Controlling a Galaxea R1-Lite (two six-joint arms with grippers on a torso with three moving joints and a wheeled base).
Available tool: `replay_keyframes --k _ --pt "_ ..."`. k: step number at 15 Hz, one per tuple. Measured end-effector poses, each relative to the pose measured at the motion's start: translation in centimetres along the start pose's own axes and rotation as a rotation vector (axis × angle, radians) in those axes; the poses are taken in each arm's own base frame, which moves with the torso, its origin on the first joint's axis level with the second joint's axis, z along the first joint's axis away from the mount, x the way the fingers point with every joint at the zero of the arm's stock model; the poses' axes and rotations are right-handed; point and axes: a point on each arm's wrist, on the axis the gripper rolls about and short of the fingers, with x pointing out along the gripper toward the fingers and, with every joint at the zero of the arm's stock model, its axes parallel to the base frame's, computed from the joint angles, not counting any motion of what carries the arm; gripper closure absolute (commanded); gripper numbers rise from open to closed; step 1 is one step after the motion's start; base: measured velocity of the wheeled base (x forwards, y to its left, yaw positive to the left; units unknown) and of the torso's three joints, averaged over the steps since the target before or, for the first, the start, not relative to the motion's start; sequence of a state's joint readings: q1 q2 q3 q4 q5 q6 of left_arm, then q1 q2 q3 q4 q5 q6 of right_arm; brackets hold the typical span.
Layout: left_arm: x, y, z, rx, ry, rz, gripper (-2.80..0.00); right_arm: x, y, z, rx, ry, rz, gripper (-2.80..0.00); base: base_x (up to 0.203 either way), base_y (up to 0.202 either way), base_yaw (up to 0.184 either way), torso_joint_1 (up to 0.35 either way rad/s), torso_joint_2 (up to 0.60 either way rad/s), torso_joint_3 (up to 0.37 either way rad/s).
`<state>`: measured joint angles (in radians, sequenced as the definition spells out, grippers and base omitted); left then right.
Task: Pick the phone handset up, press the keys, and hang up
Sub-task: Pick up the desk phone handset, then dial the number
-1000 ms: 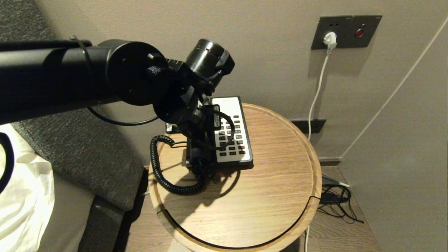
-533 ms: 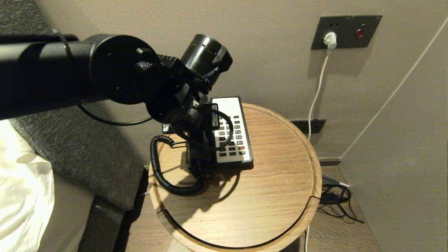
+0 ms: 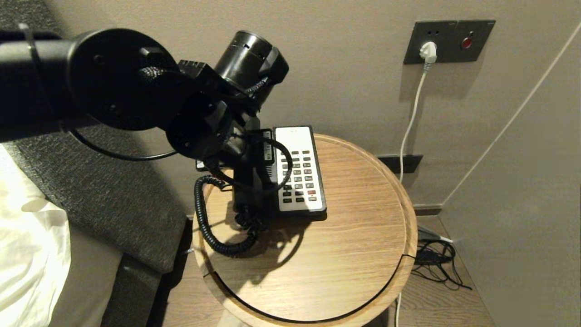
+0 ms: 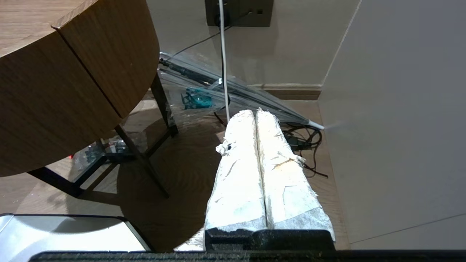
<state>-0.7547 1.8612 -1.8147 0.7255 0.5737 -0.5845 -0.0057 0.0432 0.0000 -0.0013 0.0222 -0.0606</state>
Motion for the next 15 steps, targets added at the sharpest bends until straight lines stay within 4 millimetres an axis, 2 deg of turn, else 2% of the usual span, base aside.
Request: replay_keyframes --k 3,7,12,15 --pt "-1.4 0.9 0.2 -0.015 -0.015 -0.01 0.0 0.0 0.0 0.0 0.0 0.0 0.001 0.0 0.0 0.0 0.0 0.0 0.0 0.0" --pt "-4.5 2.4 0.5 -0.036 -0.05 -0.054 0.0 0.0 0.0 0.0 0.0 0.0 0.0 0.0 0.0 0.0 0.0 0.0 0.0 0.0" --pt "-9.9 6.3 0.7 -0.109 -0.1 -0.165 0.0 0.0 0.0 0.0 0.0 0.0 0.0 0.0 0.0 0.0 0.0 0.0 0.0 0.0" --pt "-14.3 9.3 1.0 -0.185 -0.132 -0.32 0.0 0.0 0.0 0.0 0.0 0.0 0.0 0.0 0.0 0.0 0.0 0.0 0.0 0.0"
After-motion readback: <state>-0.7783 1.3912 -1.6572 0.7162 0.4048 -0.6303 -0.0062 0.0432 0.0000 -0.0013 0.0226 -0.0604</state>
